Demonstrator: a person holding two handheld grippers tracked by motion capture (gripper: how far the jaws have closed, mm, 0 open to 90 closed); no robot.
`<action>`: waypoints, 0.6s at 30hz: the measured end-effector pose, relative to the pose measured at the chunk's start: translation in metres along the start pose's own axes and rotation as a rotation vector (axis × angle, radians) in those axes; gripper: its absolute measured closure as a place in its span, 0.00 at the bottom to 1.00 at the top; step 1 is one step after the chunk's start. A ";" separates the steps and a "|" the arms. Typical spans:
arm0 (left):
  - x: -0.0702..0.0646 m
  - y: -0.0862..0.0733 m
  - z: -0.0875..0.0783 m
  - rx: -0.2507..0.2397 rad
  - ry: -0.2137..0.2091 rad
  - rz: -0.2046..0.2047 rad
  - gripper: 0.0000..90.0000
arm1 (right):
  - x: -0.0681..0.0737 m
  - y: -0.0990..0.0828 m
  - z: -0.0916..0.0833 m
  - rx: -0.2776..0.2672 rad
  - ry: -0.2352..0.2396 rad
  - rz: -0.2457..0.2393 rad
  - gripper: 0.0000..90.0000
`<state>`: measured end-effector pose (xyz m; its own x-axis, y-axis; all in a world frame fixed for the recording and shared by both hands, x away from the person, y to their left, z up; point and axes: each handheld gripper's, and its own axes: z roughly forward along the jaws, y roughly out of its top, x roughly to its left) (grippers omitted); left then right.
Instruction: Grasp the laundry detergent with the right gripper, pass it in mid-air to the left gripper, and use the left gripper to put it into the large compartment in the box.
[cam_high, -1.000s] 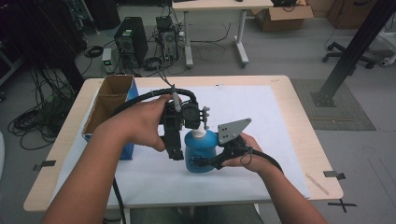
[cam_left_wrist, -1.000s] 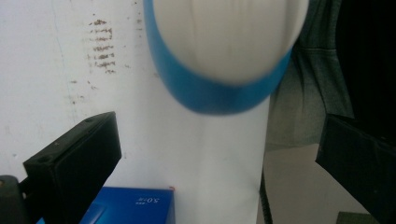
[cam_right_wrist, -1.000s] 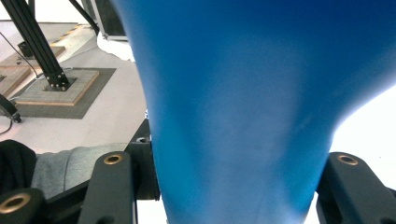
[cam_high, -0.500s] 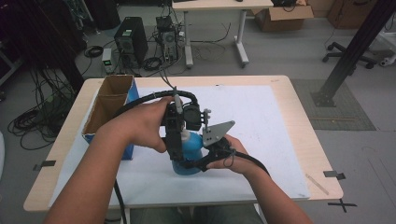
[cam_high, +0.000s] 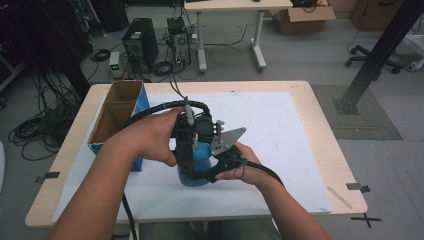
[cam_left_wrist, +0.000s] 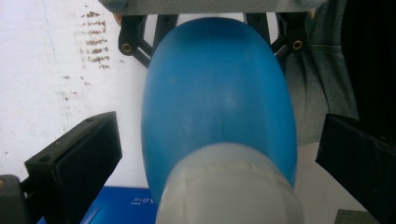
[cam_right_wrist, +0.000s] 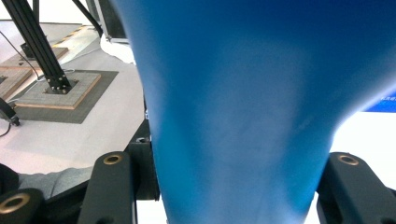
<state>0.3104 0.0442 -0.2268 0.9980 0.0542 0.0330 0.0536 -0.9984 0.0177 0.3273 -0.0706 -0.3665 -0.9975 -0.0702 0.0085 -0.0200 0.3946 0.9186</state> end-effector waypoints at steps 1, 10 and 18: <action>0.000 0.000 0.001 0.002 -0.001 0.001 0.00 | 0.000 0.001 0.000 -0.001 0.002 0.001 0.48; -0.001 0.001 0.004 0.014 0.007 0.002 0.02 | 0.001 0.001 0.005 -0.001 0.011 -0.003 0.48; -0.001 0.001 0.006 0.020 0.003 0.001 0.05 | 0.000 0.001 0.005 0.000 0.007 0.000 0.48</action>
<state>0.3101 0.0434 -0.2326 0.9980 0.0529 0.0360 0.0530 -0.9986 -0.0021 0.3266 -0.0653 -0.3677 -0.9970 -0.0767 0.0107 -0.0205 0.3942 0.9188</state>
